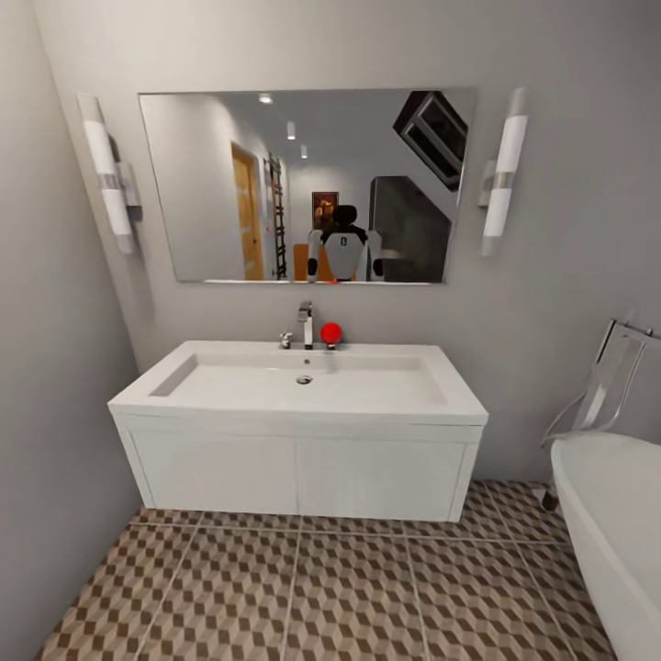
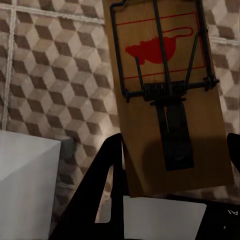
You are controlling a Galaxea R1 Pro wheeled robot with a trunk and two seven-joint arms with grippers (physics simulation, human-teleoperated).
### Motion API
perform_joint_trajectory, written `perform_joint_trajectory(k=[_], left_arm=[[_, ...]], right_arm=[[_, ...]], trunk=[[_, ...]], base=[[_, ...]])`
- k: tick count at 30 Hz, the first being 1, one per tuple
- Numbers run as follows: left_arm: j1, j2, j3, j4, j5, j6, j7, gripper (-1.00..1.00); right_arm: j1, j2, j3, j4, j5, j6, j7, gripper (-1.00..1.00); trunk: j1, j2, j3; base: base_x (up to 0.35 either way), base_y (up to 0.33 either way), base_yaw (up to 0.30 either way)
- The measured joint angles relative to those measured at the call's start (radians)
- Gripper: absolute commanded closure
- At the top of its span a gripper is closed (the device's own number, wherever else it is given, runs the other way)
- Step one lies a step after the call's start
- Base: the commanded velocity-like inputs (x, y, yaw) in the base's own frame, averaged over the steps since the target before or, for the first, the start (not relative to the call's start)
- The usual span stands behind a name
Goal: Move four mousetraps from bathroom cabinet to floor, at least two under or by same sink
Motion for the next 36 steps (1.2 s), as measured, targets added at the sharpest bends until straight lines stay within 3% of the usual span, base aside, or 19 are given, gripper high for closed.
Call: perform_joint_trajectory(k=[9,36], left_arm=[[0.0,0.0,-0.004,-0.001,-0.004,-0.003,-0.001,1.0],[0.0,-0.008,-0.002,-0.001,-0.005,-0.002,0.001,1.0]], right_arm=[[0.0,0.0,0.0,0.0,0.0,0.0,0.0,1.0],[0.0,0.0,0.0,0.0,-0.003,0.0,-0.001,1.0]], trunk=[[0.0,0.0,0.0],[0.004,-0.007,-0.003]], base=[[0.221,0.0,0.0],[0.007,0.0,0.0]])
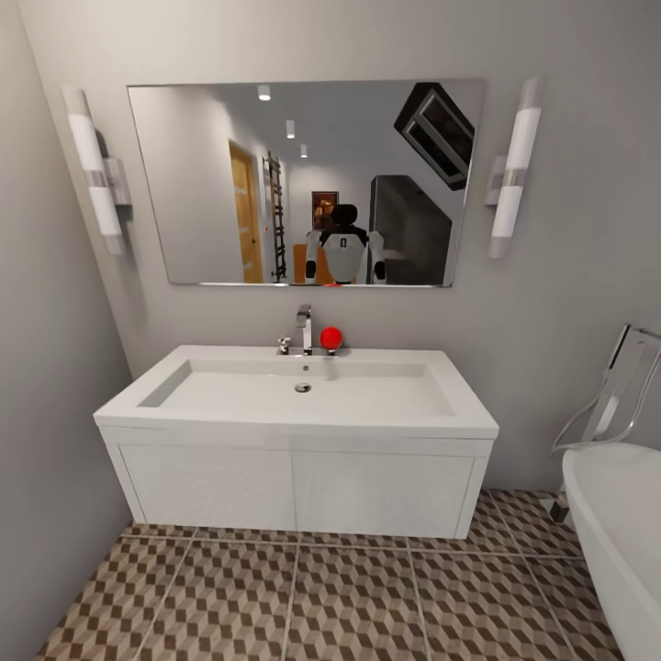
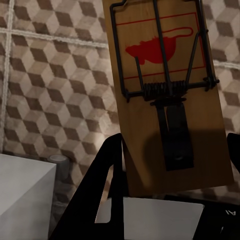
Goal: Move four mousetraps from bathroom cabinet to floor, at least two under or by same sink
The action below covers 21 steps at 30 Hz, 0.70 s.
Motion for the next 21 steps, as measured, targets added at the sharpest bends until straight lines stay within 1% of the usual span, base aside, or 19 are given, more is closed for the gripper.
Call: perform_joint_trajectory(k=[5,15,21], left_arm=[[0.0,-0.003,-0.001,0.0,-0.003,0.0,0.003,1.0],[0.0,-0.007,-0.002,0.0,-0.004,0.0,0.01,1.0],[0.0,-0.008,-0.001,0.0,0.002,-0.001,0.011,1.0]], right_arm=[[0.0,0.001,0.0,0.0,0.0,0.0,0.0,1.0],[0.0,0.002,0.0,0.0,0.001,-0.002,0.0,1.0],[0.0,0.003,0.0,0.0,0.003,0.0,0.0,1.0]], trunk=[[0.019,-0.035,-0.016],[0.019,-0.035,-0.016],[0.019,-0.035,-0.016]], base=[[0.0,0.0,0.0],[0.0,0.0,0.0],[0.0,0.0,0.0]])
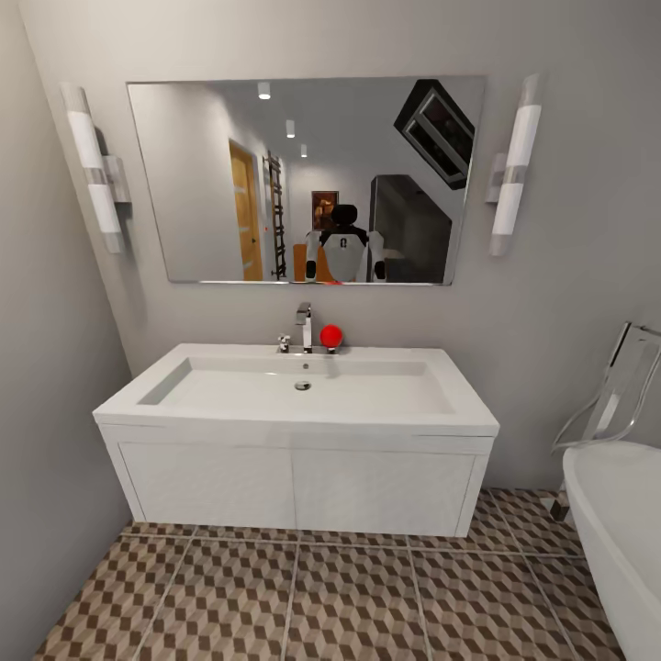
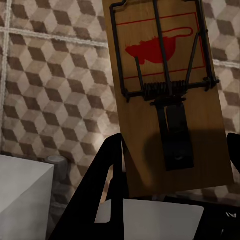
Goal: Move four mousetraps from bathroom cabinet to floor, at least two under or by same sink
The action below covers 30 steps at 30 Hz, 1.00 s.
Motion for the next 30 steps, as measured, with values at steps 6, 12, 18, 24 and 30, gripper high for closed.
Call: perform_joint_trajectory(k=[6,12,18,24,30], left_arm=[[0.0,0.0,0.0,0.0,0.001,0.0,0.0,1.0],[0.0,0.0,0.0,0.0,0.001,0.0,0.0,1.0],[0.0,0.0,0.0,0.0,0.001,0.0,0.0,1.0],[0.0,0.0,0.0,0.0,0.001,0.0,0.0,1.0],[0.0,0.001,0.0,0.0,0.003,0.0,0.0,1.0]], right_arm=[[0.0,0.0,0.0,0.0,0.0,0.0,0.0,1.0],[0.0,-0.001,0.0,0.0,0.0,0.005,0.001,1.0],[0.0,-0.002,0.001,-0.001,0.001,0.009,0.001,1.0],[0.0,-0.001,0.002,0.0,0.002,0.012,0.002,1.0],[0.0,-0.002,0.003,0.0,0.003,0.015,0.002,1.0]], trunk=[[0.015,-0.028,-0.012],[0.038,-0.07,-0.031],[0.061,-0.112,-0.05],[0.084,-0.154,-0.069],[0.107,-0.196,-0.088]], base=[[0.0,0.0,0.0],[0.0,0.0,0.0],[0.0,0.0,0.0],[0.0,0.0,0.0],[0.0,0.0,0.0]])
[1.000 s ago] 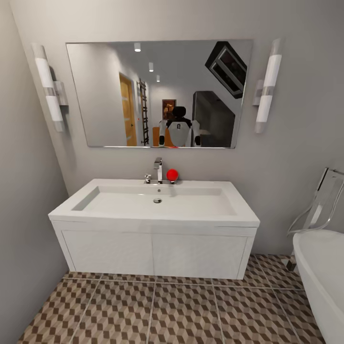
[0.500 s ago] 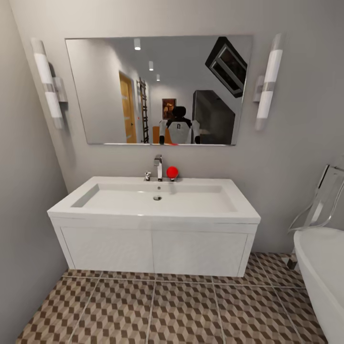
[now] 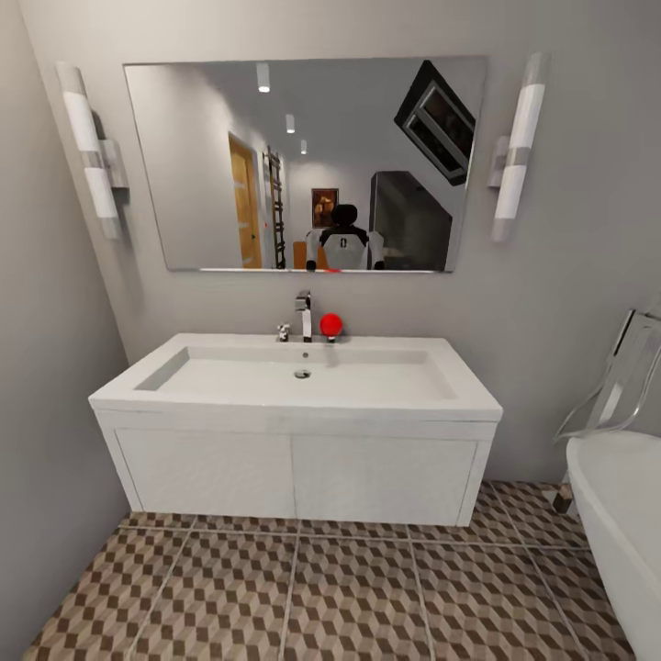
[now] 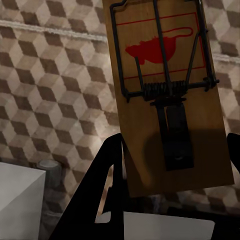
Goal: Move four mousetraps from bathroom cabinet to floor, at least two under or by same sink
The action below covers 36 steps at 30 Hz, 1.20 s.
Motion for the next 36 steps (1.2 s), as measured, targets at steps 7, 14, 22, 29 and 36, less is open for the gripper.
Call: perform_joint_trajectory(k=[7,14,22,29,36], left_arm=[[0.0,0.0,0.001,0.0,-0.001,0.0,0.0,1.0],[0.0,0.0,0.001,-0.001,-0.001,0.0,0.0,1.0],[0.0,0.001,-0.005,-0.017,-0.001,0.002,0.001,1.0],[-0.001,0.001,-0.004,-0.159,-0.003,0.039,0.001,1.0],[0.0,0.0,-0.004,-0.321,-0.006,0.143,0.002,1.0]], right_arm=[[0.0,0.0,0.0,0.0,-0.001,-0.003,-0.002,1.0],[0.0,-0.002,0.003,-0.002,0.002,-0.005,-0.006,1.0],[-0.002,-0.011,0.002,-0.047,0.009,0.085,-0.049,1.0],[-0.002,-0.008,-0.002,-0.266,0.01,0.252,-0.059,1.0],[-0.002,-0.001,-0.001,-0.336,0.012,0.277,-0.059,1.0]], trunk=[[0.027,-0.049,-0.022],[0.054,-0.098,-0.044],[0.084,-0.154,-0.069],[0.111,-0.203,-0.091],[0.138,-0.252,-0.113]], base=[[0.0,0.0,0.0],[0.0,0.0,0.0],[0.0,0.0,0.0],[0.0,0.0,0.0],[0.0,0.0,0.0]])
